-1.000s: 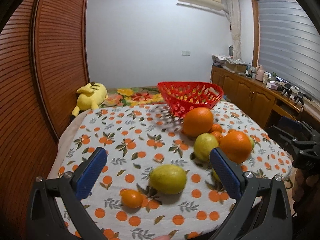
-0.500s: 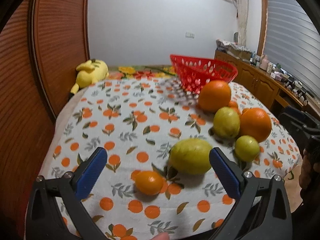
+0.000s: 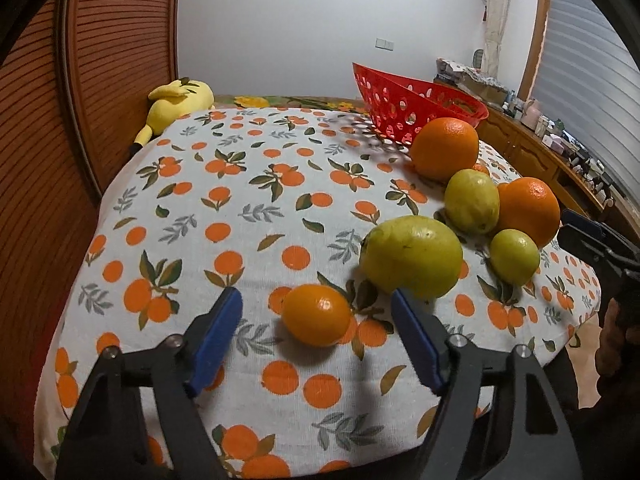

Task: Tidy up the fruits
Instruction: 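Grasp a small tangerine with the left gripper while the right gripper approaches a large orange, then lift the tangerine with the left gripper while the right gripper grasps the large orange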

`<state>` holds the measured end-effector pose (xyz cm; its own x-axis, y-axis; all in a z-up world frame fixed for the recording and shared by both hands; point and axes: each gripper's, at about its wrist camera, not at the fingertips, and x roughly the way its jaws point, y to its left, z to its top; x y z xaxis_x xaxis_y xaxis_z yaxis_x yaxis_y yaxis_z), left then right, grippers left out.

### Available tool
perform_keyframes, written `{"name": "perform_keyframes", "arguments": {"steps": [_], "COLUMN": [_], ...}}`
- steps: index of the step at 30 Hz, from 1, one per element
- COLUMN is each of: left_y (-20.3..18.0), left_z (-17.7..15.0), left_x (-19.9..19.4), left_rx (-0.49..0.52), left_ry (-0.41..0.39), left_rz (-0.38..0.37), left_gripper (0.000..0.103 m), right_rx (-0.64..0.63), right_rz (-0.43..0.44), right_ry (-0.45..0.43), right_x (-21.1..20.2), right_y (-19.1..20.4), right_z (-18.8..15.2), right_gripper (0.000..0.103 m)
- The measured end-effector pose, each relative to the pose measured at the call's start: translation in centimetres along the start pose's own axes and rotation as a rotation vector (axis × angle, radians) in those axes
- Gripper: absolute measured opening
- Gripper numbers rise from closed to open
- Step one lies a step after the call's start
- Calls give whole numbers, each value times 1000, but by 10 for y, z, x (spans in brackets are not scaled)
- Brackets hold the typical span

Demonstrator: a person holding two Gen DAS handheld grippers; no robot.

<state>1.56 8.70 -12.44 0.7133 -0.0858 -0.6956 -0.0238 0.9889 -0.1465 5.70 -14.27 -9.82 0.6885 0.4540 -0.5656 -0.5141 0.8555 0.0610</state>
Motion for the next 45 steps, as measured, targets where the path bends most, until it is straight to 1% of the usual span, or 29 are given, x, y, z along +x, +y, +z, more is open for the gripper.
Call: {"name": "perform_keyframes", "arguments": {"steps": [2,7,10,12,15,21,24,28,32,34,38,41,42,45], "left_y": [0,4,7,8,6,4,3,2,0,-3,-7,-10,-11,-15], "left_z": [-1,-5,-7,-8,-8,-7,-6,-5,-2,0,6,11,13,19], "left_x": [2,8,12,14,16,17,17,14,6,2,-7,-13,-15,-20], "left_rx": [-3,-16,-28,-35,-31,-34,-38,-37,-33,-28,-20,-14,-12,-2], "left_ry": [6,22,35,37,35,32,28,15,-2,-14,-39,-56,-62,-76], "left_rz": [-7,-1,3,-14,-19,-14,-11,-11,-18,-22,-30,-37,-40,-47], "left_gripper": [68,53,48,45,37,36,35,36,36,35,35,36,36,36], "right_rx": [2,-1,-20,-15,-12,-19,-16,-11,-11,-21,-40,-84,-93,-106], "right_rz": [10,29,9,-1,-24,-82,-87,-81,-66,-65,-56,-72,-82,-75], "right_ry": [-10,-3,2,-1,-10,-30,-19,9,57,85,137,144,143,145], "right_x": [-3,-4,-3,-4,-5,-3,3,12,26,34,51,55,55,54], "right_y": [0,2,5,3,-2,-17,-24,-30,-34,-36,-37,-32,-31,-33], "right_z": [0,-1,-2,-1,1,12,16,18,19,19,17,16,16,17], "right_gripper": [76,71,70,70,71,77,79,83,84,87,88,89,86,84]}}
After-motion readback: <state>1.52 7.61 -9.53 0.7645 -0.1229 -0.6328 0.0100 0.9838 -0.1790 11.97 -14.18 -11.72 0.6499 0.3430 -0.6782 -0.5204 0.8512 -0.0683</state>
